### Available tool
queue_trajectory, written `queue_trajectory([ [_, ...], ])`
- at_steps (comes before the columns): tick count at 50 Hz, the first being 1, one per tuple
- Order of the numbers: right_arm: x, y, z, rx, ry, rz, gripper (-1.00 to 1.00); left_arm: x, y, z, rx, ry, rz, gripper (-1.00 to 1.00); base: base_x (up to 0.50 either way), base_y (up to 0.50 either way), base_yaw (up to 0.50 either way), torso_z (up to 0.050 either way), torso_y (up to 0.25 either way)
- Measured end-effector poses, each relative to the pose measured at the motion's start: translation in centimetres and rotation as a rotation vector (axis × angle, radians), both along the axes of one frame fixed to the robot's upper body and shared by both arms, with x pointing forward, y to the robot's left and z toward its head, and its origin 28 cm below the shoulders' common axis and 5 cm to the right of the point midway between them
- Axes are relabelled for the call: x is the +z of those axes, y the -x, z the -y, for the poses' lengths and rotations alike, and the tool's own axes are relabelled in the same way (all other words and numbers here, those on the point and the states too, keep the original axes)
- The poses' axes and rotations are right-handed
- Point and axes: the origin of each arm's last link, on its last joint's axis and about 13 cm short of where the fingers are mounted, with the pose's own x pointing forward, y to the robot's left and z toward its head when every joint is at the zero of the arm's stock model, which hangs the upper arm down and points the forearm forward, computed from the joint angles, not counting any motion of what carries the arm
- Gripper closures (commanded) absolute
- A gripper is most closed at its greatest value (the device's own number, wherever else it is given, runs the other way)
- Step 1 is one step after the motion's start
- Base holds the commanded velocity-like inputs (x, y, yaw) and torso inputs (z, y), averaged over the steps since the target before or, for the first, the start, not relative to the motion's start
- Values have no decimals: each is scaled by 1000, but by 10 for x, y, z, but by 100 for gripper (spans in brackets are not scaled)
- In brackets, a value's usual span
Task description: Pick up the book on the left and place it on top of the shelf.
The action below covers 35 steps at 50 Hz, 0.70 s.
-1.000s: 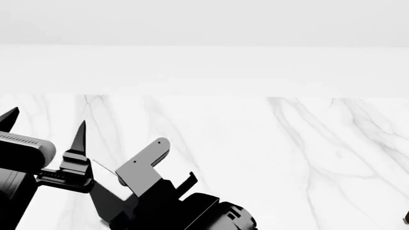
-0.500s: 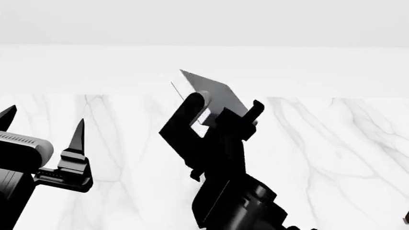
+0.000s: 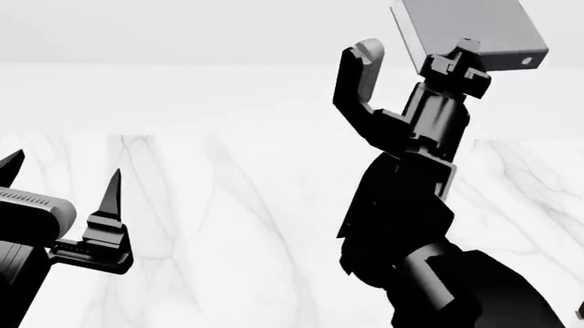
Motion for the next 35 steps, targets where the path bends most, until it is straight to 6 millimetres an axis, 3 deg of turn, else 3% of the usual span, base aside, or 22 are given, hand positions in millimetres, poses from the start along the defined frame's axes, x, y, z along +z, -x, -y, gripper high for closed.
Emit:
queue_trajectory([
  [18,31,19,70,-510,1,-36,100,1,1,-1,-2,5,4,-100,0,0,0,0,2],
  [35,18,54,123,-929,-95,-134,100,1,2,-2,0,11,8,-100,0,0,0,0,1],
])
